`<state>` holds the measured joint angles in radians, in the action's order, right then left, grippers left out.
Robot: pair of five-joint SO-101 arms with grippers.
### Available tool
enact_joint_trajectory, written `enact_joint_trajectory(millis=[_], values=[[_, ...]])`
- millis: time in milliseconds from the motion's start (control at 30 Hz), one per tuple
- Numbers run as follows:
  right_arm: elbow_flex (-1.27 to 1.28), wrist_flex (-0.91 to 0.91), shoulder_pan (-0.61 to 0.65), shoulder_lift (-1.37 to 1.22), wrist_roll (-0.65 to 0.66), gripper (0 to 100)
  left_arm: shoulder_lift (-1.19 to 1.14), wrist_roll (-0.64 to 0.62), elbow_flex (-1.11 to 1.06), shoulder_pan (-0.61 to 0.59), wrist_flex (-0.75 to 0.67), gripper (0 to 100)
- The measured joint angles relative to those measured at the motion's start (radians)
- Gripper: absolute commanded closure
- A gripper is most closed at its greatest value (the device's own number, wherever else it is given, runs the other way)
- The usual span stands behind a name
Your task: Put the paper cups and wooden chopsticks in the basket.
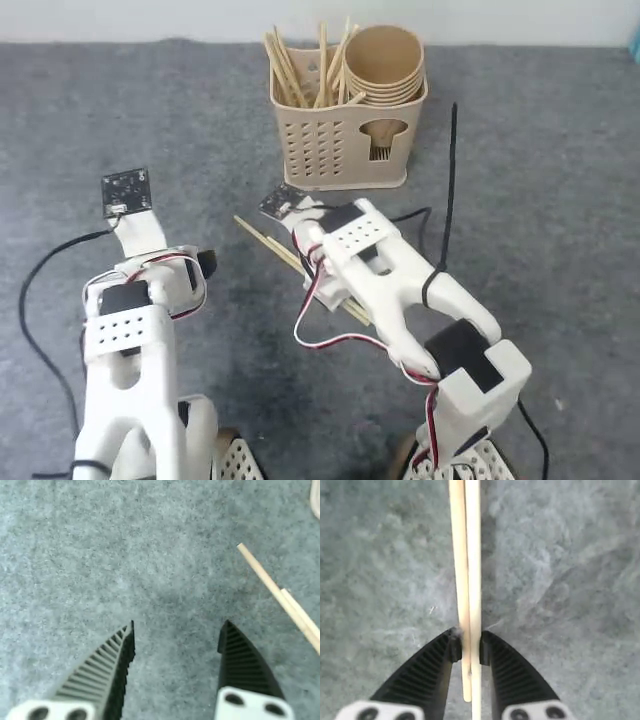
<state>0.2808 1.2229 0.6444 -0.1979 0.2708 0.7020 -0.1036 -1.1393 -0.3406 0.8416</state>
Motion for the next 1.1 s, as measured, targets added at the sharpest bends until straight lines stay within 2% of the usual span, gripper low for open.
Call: enact_joint_trajectory(millis=[133, 267, 567, 633, 833, 967, 1100], values=[[-0.049, 0.089, 0.0, 0.057, 0.0, 99.1, 0.0, 0.0, 0.0, 0.0, 0.0, 74], [-0.06, 0.132, 0.006, 0.245, 0.002, 99.1, 0.0, 0.0, 0.0, 0.0, 0.0, 74], [-0.061, 0.077, 0.005, 0.698, 0.002, 99.1, 0.0, 0.0, 0.0, 0.0, 0.0, 74], [-0.061, 0.005, 0.003, 0.732, -0.023, 99.1, 0.0, 0.0, 0.0, 0.0, 0.0, 74], [-0.061, -0.387, -0.089, 0.738, -0.27, 99.1, 0.0, 0.0, 0.0, 0.0, 0.0, 74], [-0.061, -0.681, -0.149, 0.671, -0.408, 99.1, 0.0, 0.0, 0.0, 0.0, 0.0, 74], [-0.061, -0.95, -0.19, 0.555, -0.493, 99.1, 0.0, 0.0, 0.0, 0.0, 0.0, 74]])
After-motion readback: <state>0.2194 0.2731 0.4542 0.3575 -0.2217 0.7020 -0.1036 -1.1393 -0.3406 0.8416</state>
